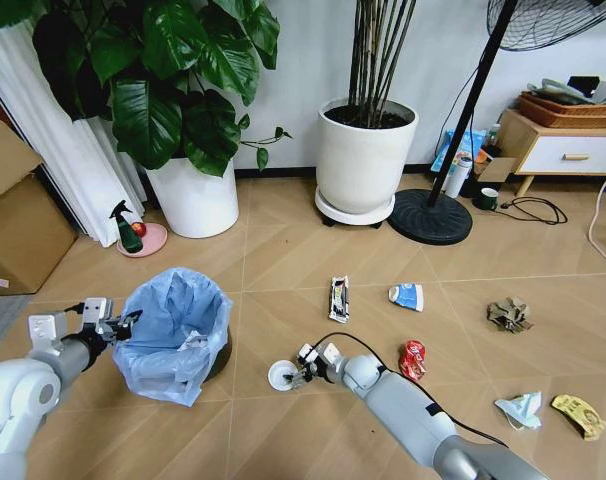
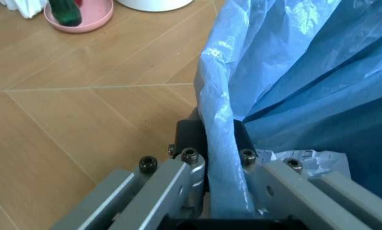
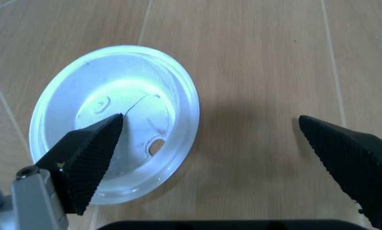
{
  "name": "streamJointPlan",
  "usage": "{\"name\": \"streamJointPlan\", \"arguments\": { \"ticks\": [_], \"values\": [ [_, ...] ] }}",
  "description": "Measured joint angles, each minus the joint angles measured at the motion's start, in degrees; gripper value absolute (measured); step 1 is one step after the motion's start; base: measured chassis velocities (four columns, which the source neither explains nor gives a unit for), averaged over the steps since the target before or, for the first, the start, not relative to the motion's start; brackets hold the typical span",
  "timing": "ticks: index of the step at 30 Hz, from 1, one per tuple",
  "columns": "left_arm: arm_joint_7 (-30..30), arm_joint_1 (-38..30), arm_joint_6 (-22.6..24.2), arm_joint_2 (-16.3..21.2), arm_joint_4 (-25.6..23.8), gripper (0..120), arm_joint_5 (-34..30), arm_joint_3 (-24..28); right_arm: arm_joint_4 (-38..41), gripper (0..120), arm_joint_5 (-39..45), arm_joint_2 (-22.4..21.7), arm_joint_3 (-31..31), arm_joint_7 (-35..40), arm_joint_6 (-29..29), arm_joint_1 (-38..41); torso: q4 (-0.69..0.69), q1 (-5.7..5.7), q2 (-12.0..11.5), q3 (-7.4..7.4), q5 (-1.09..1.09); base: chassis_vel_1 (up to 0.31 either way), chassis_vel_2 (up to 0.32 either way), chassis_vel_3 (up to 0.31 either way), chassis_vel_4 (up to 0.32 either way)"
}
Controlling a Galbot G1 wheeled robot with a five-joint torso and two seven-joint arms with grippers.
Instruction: Pick up the trash bin and place the garbage on the floor into it.
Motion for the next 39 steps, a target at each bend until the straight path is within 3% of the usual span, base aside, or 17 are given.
{"name": "streamJointPlan", "arguments": {
  "ticks": [26, 30, 37, 39],
  "values": [
    [0.55, -0.29, -0.17, 0.04, 0.37, 0, 0.29, 0.12, -5.20, 100, -2.43, 4.34, 1.27, 1.44, 1.34, 1.20, 0.00, 0.00, 0.00, -0.01, 0.00, 0.000, 0.000, 0.000, 0.000],
    [0.56, -0.33, -0.19, 0.11, 0.37, 0, 0.28, 0.16, -5.27, 97, -2.51, 4.45, 1.43, 1.55, 1.43, 1.22, 0.00, 0.00, 0.00, -0.01, 0.00, 0.000, 0.000, 0.000, 0.000],
    [0.50, -0.40, -0.35, -0.12, 0.40, 0, 0.34, 0.52, -4.76, 72, -2.21, 3.80, 1.42, 1.93, 1.93, 0.90, 0.01, 0.00, 0.01, -0.01, 0.02, 0.000, 0.000, 0.000, 0.000],
    [0.50, -0.40, -0.35, -0.12, 0.40, 0, 0.34, 0.52, -4.73, 72, -2.20, 3.77, 1.41, 1.92, 1.93, 0.89, 0.01, 0.00, 0.01, -0.01, 0.02, 0.000, 0.000, 0.000, 0.000]
  ]
}}
